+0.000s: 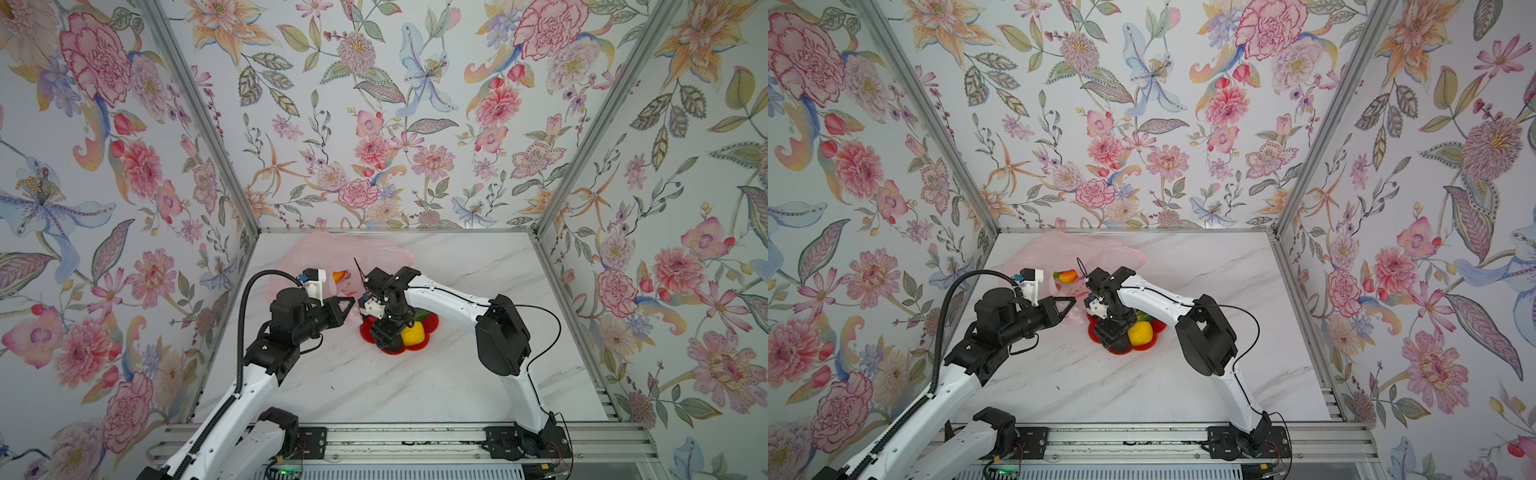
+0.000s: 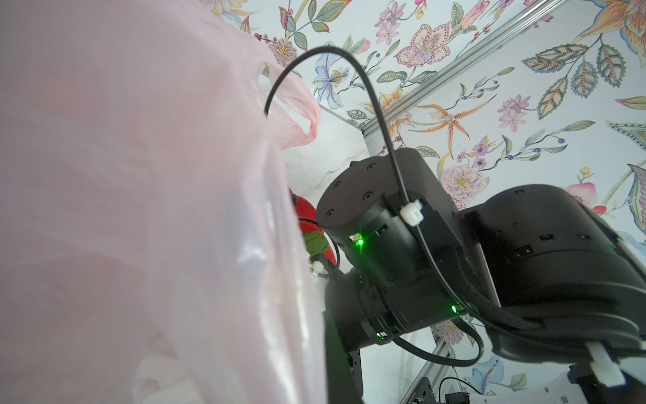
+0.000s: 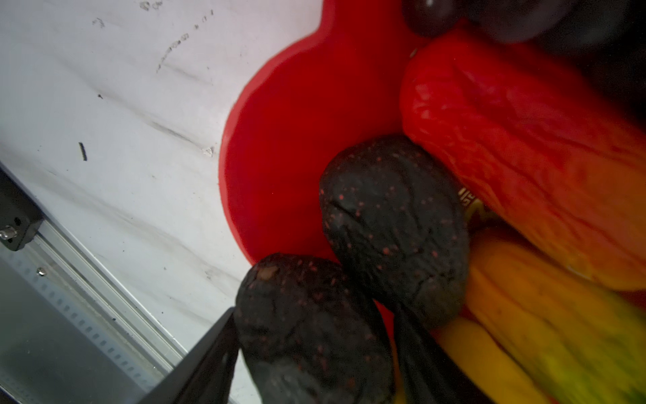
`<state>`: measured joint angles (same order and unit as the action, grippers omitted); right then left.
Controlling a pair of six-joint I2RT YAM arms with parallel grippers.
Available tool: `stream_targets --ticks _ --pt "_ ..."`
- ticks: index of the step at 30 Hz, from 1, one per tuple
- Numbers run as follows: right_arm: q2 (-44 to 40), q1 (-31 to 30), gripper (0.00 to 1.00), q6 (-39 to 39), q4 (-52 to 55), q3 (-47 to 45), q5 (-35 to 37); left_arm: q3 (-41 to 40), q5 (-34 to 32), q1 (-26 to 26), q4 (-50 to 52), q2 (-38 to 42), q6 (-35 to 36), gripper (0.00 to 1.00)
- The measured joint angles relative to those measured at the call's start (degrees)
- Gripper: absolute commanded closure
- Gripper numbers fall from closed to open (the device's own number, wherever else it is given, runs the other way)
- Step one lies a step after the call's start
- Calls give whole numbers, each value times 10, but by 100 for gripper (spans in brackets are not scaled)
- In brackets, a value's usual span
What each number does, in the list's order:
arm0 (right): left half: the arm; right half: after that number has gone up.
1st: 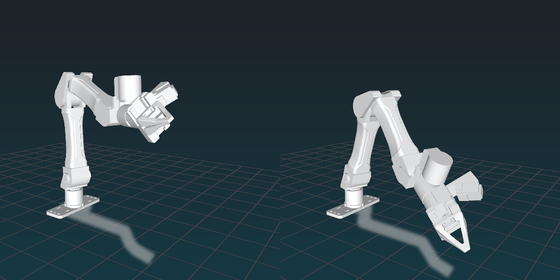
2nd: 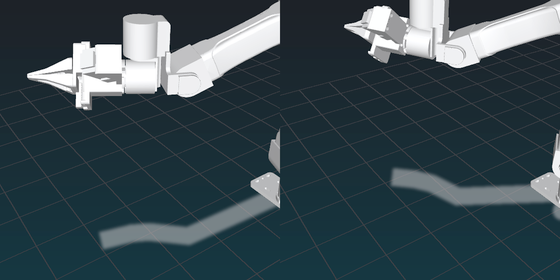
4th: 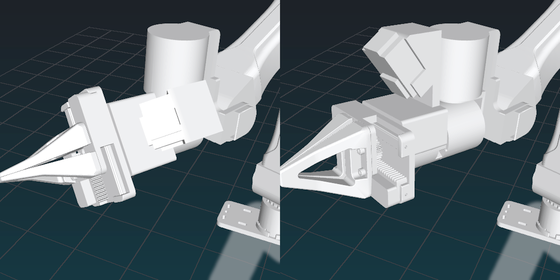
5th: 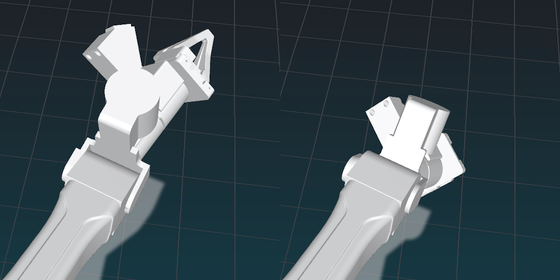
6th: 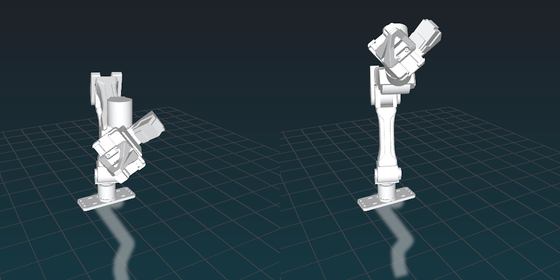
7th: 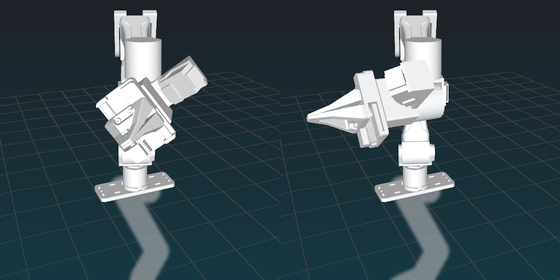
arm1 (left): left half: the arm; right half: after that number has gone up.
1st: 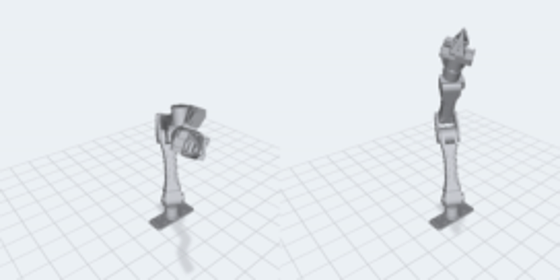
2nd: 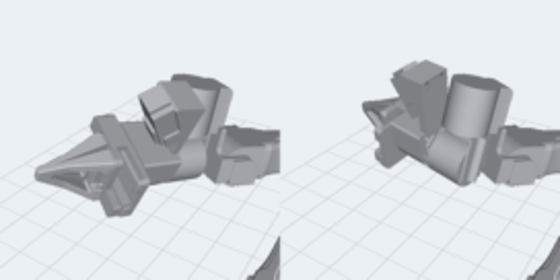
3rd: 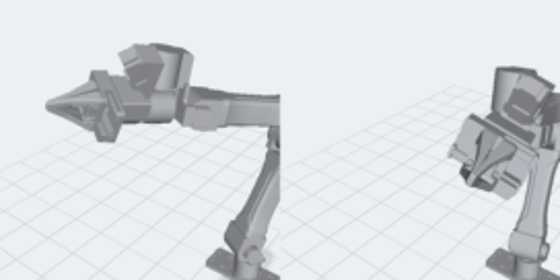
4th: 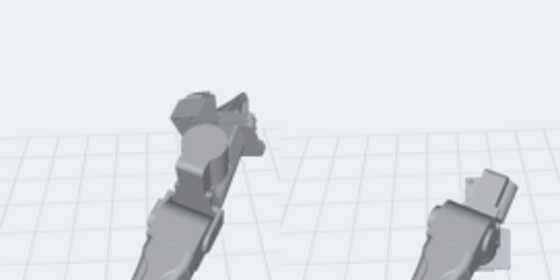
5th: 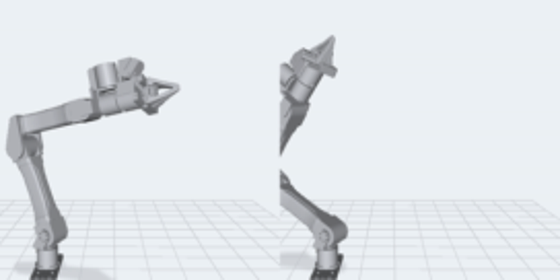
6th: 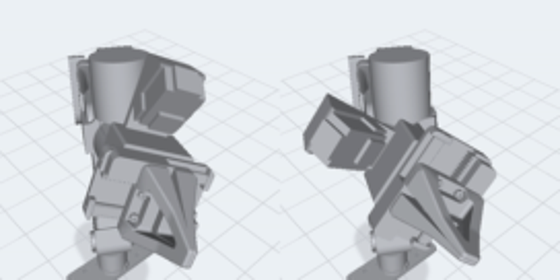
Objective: Place the fruits into the plastic bag
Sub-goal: Pick up the fruit from the plate, then place the fruit in the plastic bag.
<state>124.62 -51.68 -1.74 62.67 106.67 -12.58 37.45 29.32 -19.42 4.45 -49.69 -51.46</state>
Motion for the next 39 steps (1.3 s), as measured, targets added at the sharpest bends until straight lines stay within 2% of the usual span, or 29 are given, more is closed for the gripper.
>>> stream_targets --ticks 2,8,11,15,24,31,39 --pt "0 0 39 1 -1 0 0 0 -1 0 0 0 0 100" --pt "-3 4 43 0 -13 -10 0 0 -2 0 0 0 0 100" --pt "-15 7 48 3 -24 -25 -1 0 -2 0 0 -1 0 100" --pt "-40 21 48 12 -39 -45 -9 0 -1 0 0 -8 0 100" --pt "-121 90 49 65 -104 -109 -99 0 -1 0 -3 -22 0 100" --pt "-185 165 49 167 -223 -207 -227 0 -1 0 -3 -24 0 100" --pt "-241 228 49 380 -454 -317 -350 1 1 0 -3 -24 0 100"
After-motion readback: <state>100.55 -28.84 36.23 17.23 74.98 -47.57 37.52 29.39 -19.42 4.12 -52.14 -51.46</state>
